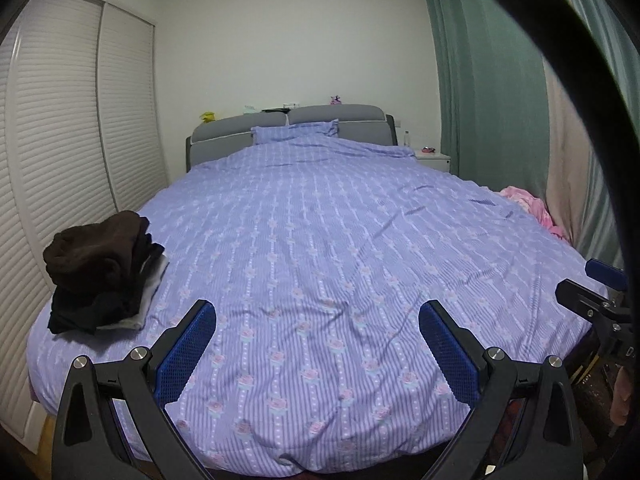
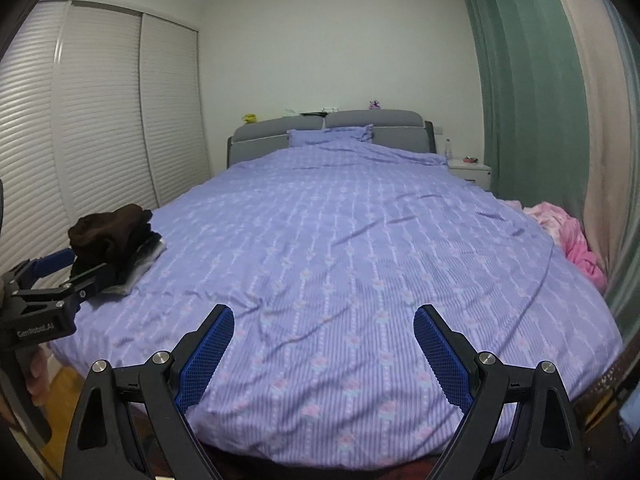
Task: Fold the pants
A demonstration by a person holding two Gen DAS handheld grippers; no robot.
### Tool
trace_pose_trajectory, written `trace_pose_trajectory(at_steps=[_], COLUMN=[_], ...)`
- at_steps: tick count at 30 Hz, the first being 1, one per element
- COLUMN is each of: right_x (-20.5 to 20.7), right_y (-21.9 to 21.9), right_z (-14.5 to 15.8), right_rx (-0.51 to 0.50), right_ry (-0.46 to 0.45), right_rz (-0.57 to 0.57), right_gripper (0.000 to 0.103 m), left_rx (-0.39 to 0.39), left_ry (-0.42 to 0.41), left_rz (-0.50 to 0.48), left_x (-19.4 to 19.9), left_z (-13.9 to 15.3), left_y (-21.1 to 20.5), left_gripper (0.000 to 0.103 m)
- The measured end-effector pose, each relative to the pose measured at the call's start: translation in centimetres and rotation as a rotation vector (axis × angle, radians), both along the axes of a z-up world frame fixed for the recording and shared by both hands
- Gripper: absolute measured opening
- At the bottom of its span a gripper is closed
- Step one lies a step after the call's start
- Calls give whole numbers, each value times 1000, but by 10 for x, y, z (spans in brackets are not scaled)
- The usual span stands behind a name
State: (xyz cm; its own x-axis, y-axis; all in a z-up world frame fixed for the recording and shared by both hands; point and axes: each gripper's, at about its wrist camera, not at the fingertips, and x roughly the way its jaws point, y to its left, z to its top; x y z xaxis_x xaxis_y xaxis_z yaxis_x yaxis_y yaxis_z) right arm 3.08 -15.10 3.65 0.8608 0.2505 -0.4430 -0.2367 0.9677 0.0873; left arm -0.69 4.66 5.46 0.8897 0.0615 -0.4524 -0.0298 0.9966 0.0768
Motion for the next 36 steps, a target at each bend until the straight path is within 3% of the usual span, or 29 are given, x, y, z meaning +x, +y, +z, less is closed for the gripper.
trace_pose_trajectory(at_steps=[22, 36], right_x=[-4, 3], right_y=[9, 11], right_z=[-22, -30], right_rx=[-46, -57], right_ry=[22, 42], right_rz=[-12, -8], right_gripper=[92, 92], left_rx=[-1, -43], left_ry=[29, 80], left_rz=[-18, 0], left_x=[-7, 3], left_z=[-22, -33], left_y=[-8, -1], left_gripper=[103, 103])
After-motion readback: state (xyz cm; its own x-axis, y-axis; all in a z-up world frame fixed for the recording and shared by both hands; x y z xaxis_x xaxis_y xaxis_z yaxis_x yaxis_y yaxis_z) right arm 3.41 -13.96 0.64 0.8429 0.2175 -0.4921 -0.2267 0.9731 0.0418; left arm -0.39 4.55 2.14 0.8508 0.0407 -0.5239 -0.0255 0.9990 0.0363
